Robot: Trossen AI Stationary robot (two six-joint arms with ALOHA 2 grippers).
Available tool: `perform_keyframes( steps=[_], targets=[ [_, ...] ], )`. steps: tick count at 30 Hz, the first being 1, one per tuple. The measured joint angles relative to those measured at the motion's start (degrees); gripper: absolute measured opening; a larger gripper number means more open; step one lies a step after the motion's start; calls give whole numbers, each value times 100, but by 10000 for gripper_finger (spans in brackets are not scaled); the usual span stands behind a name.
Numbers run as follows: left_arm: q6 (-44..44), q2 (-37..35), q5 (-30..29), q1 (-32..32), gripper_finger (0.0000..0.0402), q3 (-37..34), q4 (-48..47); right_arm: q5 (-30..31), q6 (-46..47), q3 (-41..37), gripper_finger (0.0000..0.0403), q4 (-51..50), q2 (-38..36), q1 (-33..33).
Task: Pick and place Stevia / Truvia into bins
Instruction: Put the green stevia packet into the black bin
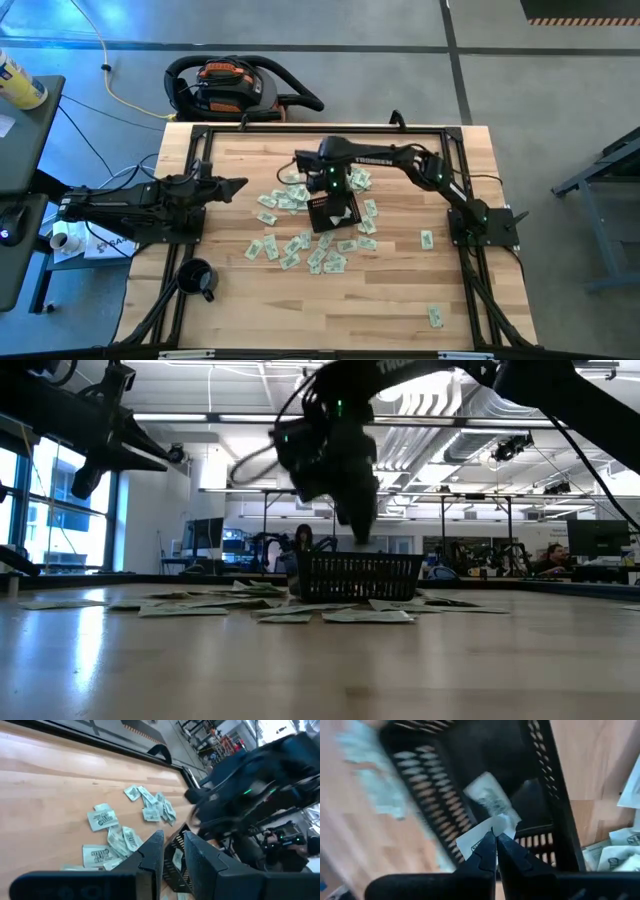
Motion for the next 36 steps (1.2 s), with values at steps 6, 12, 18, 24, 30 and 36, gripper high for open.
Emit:
perform_keyframes(
  steps=[6,12,18,24,30,36],
  targets=[
    [0,1,0,0,111,0,-39,199,238,-564,14,303,3,22],
    [28,-1,-2,0,111,0,-54,577,306,-559,67,576,3,53],
    [31,0,-4,0,111,0,-54,490,271,-562,183,327,-86,3],
    [42,1,-7,0,111,0,-62,870,61,-907,268,309,-867,-2],
    [288,-1,-11,0,111,0,-82,1123,1452,-2809,274,1304,-2551,-138],
    [321,-1,-15,0,111,0,-78,772,3838,-5516,275,2189,-4250,-37]
  ],
)
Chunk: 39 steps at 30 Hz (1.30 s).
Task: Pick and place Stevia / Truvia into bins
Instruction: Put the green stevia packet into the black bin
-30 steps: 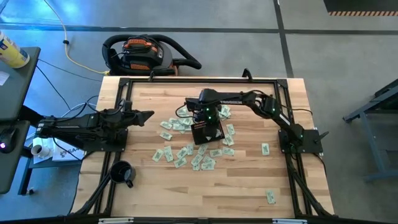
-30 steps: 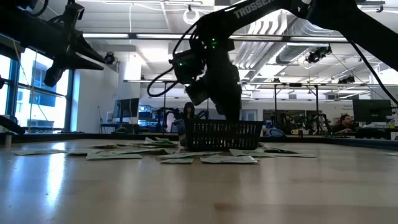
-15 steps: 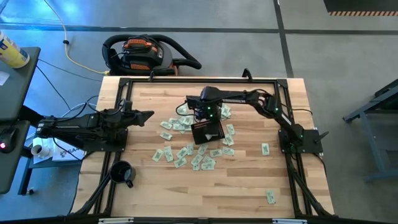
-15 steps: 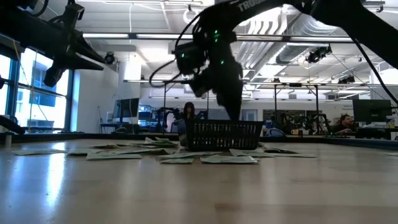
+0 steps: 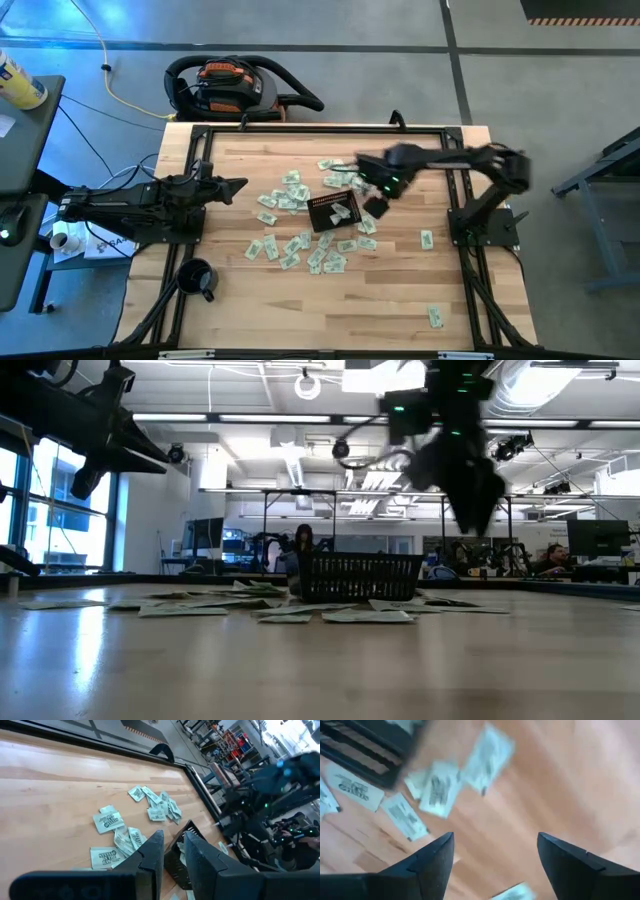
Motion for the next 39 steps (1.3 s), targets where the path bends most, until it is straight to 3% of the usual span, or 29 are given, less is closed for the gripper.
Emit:
perform_keyframes(
  steps=[6,13,21,29,33,39],
  targets=[
    [0,1,-4,0,111,0,0,-105,2596,-1847,275,771,-1253,498],
    [-17,-1,-4,0,111,0,3,-416,4346,-3260,275,1115,-2091,1069],
    [-65,1,-4,0,111,0,7,-423,4920,-4120,275,1688,-2458,1335],
    [-214,-1,-25,0,111,0,7,-328,4826,-4188,268,1827,-2456,1401],
    [-214,1,-106,0,111,0,7,-316,4882,-4204,221,1840,-2449,1401],
    [-211,1,-186,0,111,0,7,-81,5375,-4219,98,1946,-2445,1406]
  ],
)
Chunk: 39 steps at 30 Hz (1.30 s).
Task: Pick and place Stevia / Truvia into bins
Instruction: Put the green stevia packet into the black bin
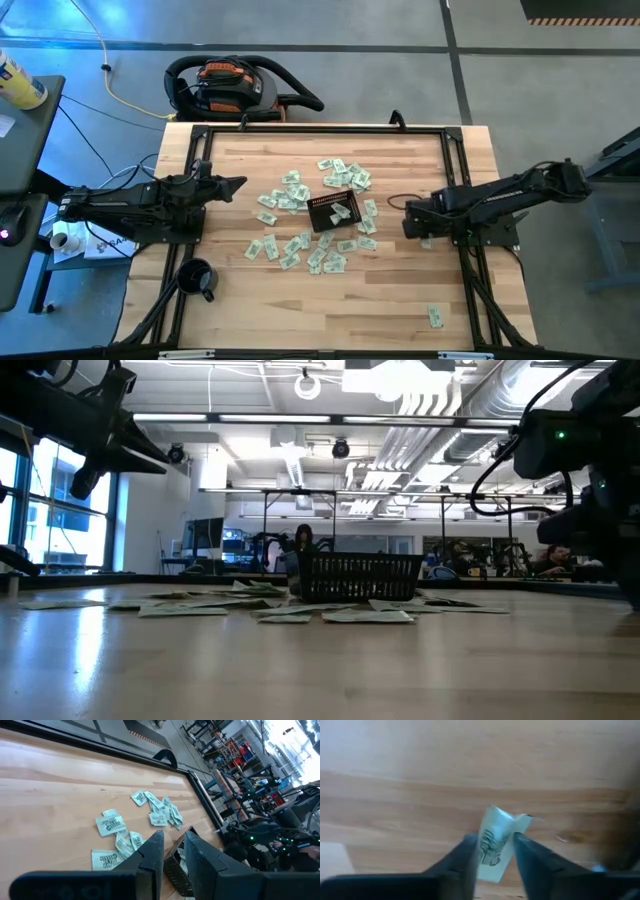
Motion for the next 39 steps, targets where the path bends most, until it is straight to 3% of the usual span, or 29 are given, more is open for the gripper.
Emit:
perform_keyframes(
  steps=[5,9,15,18,25,32,39],
  targets=[
    [3,-2,0,0,111,0,0,195,165,40,12,360,0,0],
    [14,0,0,0,111,0,0,842,28,354,18,824,55,-27],
    [19,-2,-88,0,111,0,0,1429,-976,982,6,2211,301,-261],
    [19,0,-86,0,111,-1,-2,1356,-1673,1422,13,2664,624,-500],
    [0,0,-33,0,111,0,36,572,-3953,2866,4,2774,1887,-921],
    [-58,-1,218,0,111,0,46,23,-5548,4278,55,1730,3365,-1082],
    [-158,0,351,0,111,-2,44,543,-6358,5157,159,531,3846,-933]
  ],
)
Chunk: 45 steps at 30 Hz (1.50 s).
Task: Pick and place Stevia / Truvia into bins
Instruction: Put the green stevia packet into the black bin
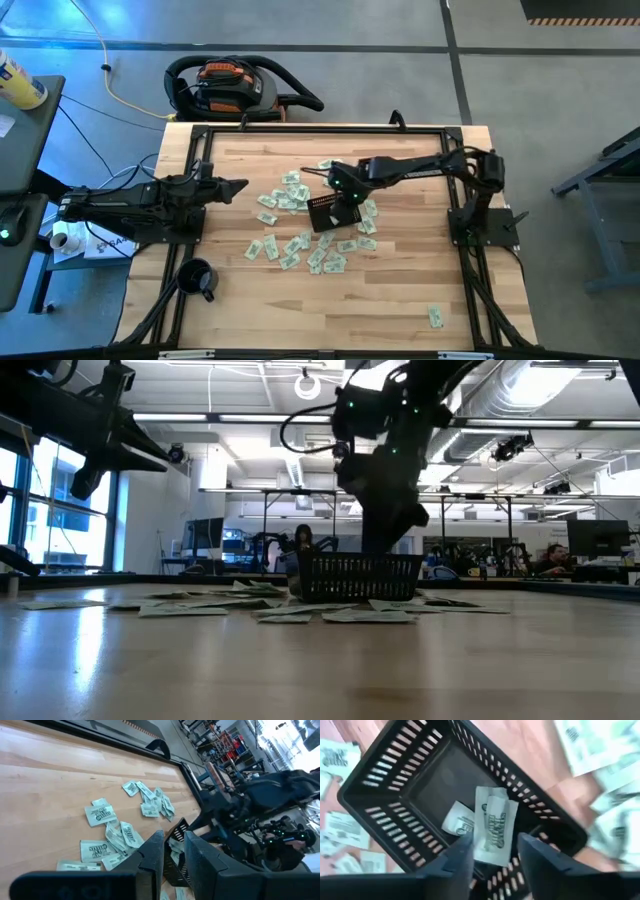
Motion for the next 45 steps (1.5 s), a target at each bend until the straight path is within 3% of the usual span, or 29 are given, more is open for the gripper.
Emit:
perform_keyframes(
  steps=[5,10,21,31,45],
  targets=[
    [7,0,-2,0,111,1,-1,505,-296,30,223,-647,-246,216],
    [13,0,-2,0,111,2,-9,346,434,-567,239,-1207,-628,575],
    [179,0,16,0,111,2,-42,-887,4816,-1956,238,-1080,-1237,2562],
    [177,0,173,0,111,2,-44,-1196,8410,-2833,239,-26,-1679,4619],
    [-414,0,171,0,111,1,-42,-1583,8785,-3323,239,1180,-1706,5897]
  ],
)
